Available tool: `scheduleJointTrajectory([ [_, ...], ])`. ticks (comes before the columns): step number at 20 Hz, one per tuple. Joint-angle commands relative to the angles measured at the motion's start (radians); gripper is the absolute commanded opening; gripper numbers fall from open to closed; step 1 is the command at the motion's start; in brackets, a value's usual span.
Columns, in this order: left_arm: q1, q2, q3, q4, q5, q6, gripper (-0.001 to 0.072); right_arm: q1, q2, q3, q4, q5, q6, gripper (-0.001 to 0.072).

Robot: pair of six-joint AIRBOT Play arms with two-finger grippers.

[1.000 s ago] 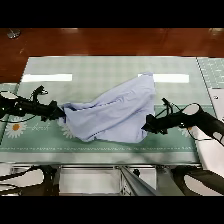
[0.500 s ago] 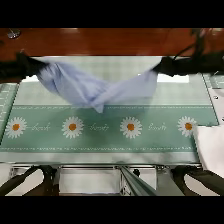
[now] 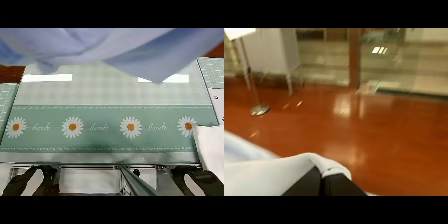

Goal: Fold the shirts.

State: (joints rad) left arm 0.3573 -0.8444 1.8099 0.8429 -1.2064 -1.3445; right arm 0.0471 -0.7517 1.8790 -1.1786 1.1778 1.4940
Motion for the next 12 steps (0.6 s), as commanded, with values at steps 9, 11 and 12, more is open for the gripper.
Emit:
scheduleJointTrajectory([
  [9, -0.389, 0.279, -0.286, 0.656, -0.269, -0.208, 0.0023, 0.000, 0.187, -0.107, -0.207, 0.322, 0.132, 0.0020],
  [11, -0.406, 0.296, -0.496, 0.658, -0.287, -0.228, 0.0023, -0.001, 0.187, -0.261, -0.208, 0.348, 0.148, 0.0020],
  [12, -0.406, 0.291, -0.606, 0.658, -0.278, -0.246, 0.0022, -0.001, 0.187, -0.357, -0.216, 0.328, 0.147, 0.0019],
])
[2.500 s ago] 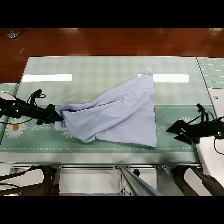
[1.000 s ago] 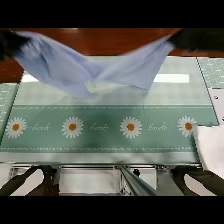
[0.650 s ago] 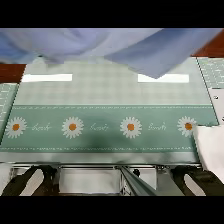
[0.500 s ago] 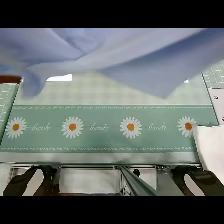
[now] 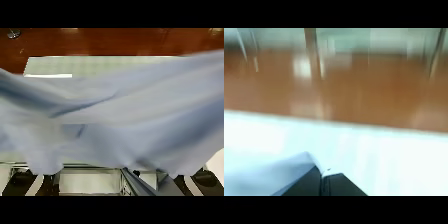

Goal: Fold the shirts.

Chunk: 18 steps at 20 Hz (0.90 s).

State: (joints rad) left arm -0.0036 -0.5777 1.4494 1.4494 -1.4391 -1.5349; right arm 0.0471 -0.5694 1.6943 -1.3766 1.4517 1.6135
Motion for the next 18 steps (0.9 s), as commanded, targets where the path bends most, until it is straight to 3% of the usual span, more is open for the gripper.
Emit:
scheduleJointTrajectory([
  [1, -0.045, 0.014, -0.346, 0.051, -0.013, -0.061, 0.0023, -0.001, 0.000, -0.264, -0.044, 0.010, 0.029, 0.0019],
  [5, -0.045, -0.104, -0.638, 0.051, 0.339, -0.149, 0.0023, -0.060, -0.151, -0.485, -0.191, -0.179, 0.085, 0.0018],
  [9, -0.045, -0.366, -0.620, 0.011, 0.702, -0.192, 0.0023, -0.228, -0.464, -0.450, 0.043, -0.377, 0.009, 0.0020],
  [13, -0.045, -0.678, -0.450, -0.129, 0.778, -0.191, 0.0023, -0.243, -0.778, -0.324, 0.310, -0.520, -0.066, 0.0021],
  [18, -0.046, -0.908, -0.224, -0.157, 0.690, -0.188, 0.0025, -0.244, -1.023, -0.204, 0.496, -0.532, -0.066, 0.0039],
])
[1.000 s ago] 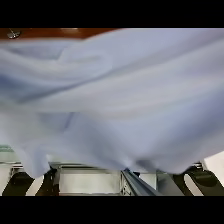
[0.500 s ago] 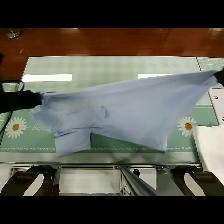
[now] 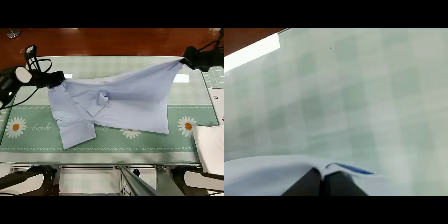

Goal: Fold the shirts.

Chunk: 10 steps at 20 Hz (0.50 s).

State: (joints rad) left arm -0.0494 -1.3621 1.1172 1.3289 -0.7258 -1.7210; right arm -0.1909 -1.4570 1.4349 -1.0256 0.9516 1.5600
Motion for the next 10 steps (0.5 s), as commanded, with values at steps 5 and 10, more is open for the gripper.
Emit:
scheduleJointTrajectory([
  [5, 0.087, -0.138, 0.279, 0.002, -0.338, 0.176, 0.0699, -0.104, -0.129, 0.058, 0.132, 0.159, -0.062, 0.0617],
  [10, 0.373, -0.120, 0.204, -0.006, -0.668, 0.225, 0.0699, -0.283, 0.016, -0.072, -0.157, 0.489, -0.138, 0.0617],
])
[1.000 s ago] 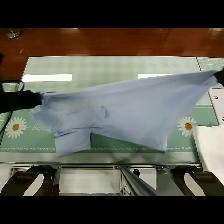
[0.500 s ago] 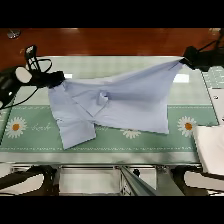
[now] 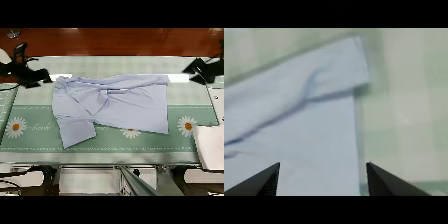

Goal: Fold the shirts.

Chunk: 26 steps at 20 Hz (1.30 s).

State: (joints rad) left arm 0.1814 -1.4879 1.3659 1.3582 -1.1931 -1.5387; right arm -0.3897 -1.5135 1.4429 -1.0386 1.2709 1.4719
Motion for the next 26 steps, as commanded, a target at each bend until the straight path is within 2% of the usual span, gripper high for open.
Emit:
scheduleJointTrajectory([
  [1, 0.194, 0.016, -0.118, -0.102, -0.204, 0.048, 0.0699, -0.114, 0.134, -0.174, -0.139, 0.131, -0.063, 0.0617],
  [4, 0.305, 0.023, -0.340, -0.315, -0.186, 0.200, 0.0699, -0.172, 0.343, -0.512, 0.022, 0.003, -0.121, 0.0617],
  [6, 0.351, 0.023, -0.444, -0.395, -0.113, 0.235, 0.0699, -0.171, 0.470, -0.692, 0.135, -0.032, -0.177, 0.0616],
  [9, 0.354, 0.022, -0.539, -0.563, 0.000, 0.323, 0.0699, -0.171, 0.603, -0.852, 0.227, -0.063, -0.194, 0.0616],
  [13, 0.332, -0.003, -0.569, -0.686, 0.035, 0.383, 0.0699, -0.171, 0.658, -0.905, 0.240, -0.051, -0.194, 0.0615],
  [20, 0.246, -0.018, -0.570, -0.678, -0.031, 0.409, 0.0679, -0.171, 0.657, -0.905, 0.237, -0.068, -0.142, 0.0615],
  [21, 0.238, -0.018, -0.570, -0.678, -0.031, 0.409, 0.0539, -0.171, 0.657, -0.905, 0.237, -0.068, -0.141, 0.0615],
  [22, 0.232, -0.018, -0.570, -0.678, -0.032, 0.409, 0.0199, -0.171, 0.657, -0.905, 0.233, -0.073, -0.141, 0.0615],
  [23, 0.232, -0.017, -0.568, -0.678, -0.035, 0.413, 0.0028, -0.172, 0.657, -0.905, 0.217, -0.088, -0.137, 0.0615],
  [26, 0.245, -0.003, -0.550, -0.679, -0.070, 0.425, 0.0023, -0.172, 0.657, -0.905, 0.011, -0.101, -0.033, 0.0615],
])
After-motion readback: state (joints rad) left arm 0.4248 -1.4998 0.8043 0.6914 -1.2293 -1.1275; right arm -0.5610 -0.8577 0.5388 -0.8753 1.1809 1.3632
